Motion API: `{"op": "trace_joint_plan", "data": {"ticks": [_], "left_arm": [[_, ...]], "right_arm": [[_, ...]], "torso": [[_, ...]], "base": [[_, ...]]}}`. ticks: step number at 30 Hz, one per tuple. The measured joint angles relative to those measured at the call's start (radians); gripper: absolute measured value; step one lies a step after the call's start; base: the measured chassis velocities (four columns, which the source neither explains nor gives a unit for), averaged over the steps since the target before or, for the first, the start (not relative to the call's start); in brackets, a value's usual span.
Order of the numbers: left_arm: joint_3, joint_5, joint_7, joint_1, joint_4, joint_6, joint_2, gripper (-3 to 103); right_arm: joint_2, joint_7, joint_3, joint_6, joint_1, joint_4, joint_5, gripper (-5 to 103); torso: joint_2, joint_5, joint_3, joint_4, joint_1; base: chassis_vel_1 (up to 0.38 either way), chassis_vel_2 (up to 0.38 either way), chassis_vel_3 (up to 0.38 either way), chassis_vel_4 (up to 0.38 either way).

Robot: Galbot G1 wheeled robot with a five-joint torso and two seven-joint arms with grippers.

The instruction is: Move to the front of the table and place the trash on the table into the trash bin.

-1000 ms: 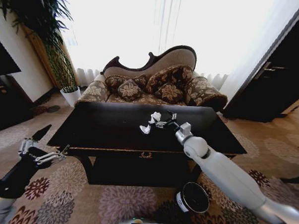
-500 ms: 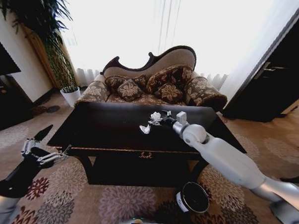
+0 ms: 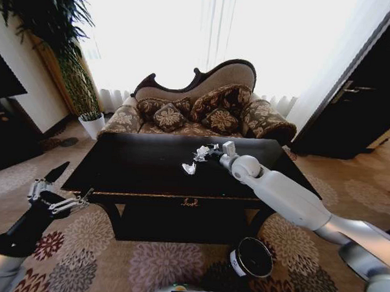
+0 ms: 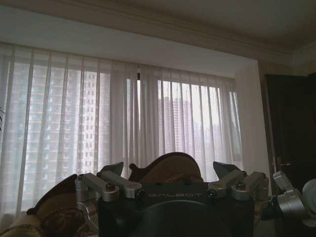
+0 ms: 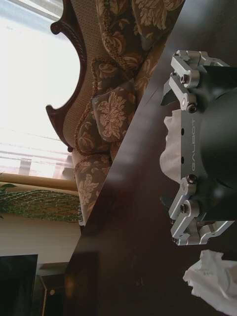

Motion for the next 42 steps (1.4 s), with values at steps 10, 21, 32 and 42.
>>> {"op": "trace_joint_plan", "data": {"ticks": [10,21,32,42], "left_arm": [[-0.011,-0.001,0.001,-0.001,0.0,-0.001,0.01,100],[-0.012,0.0,0.001,0.007,0.0,-0.002,0.007,100],[-0.018,-0.004,0.001,0.016,0.0,-0.004,0.007,100],[-0.018,-0.005,0.001,0.02,0.0,-0.005,0.006,100]], "right_arm": [[0.014,-0.019,-0.008,0.009,0.002,-0.05,-0.029,100],[0.02,-0.045,-0.011,0.033,-0.008,-0.078,-0.057,96],[0.007,-0.074,-0.008,0.039,-0.029,-0.072,-0.071,54],[0.004,-0.098,-0.005,0.066,-0.032,-0.073,-0.074,20]], "torso": [[0.0,0.0,0.0,0.0,0.0],[0.0,0.0001,0.0,0.0,0.0],[0.0,0.0001,0.0,0.0,0.0],[0.0,0.0,0.0,0.0,0.0]], "base": [[0.0,0.0,0.0,0.0],[0.0,0.0,0.0,0.0],[0.0,0.0,0.0,0.0],[0.0,0.0,0.0,0.0]]}}
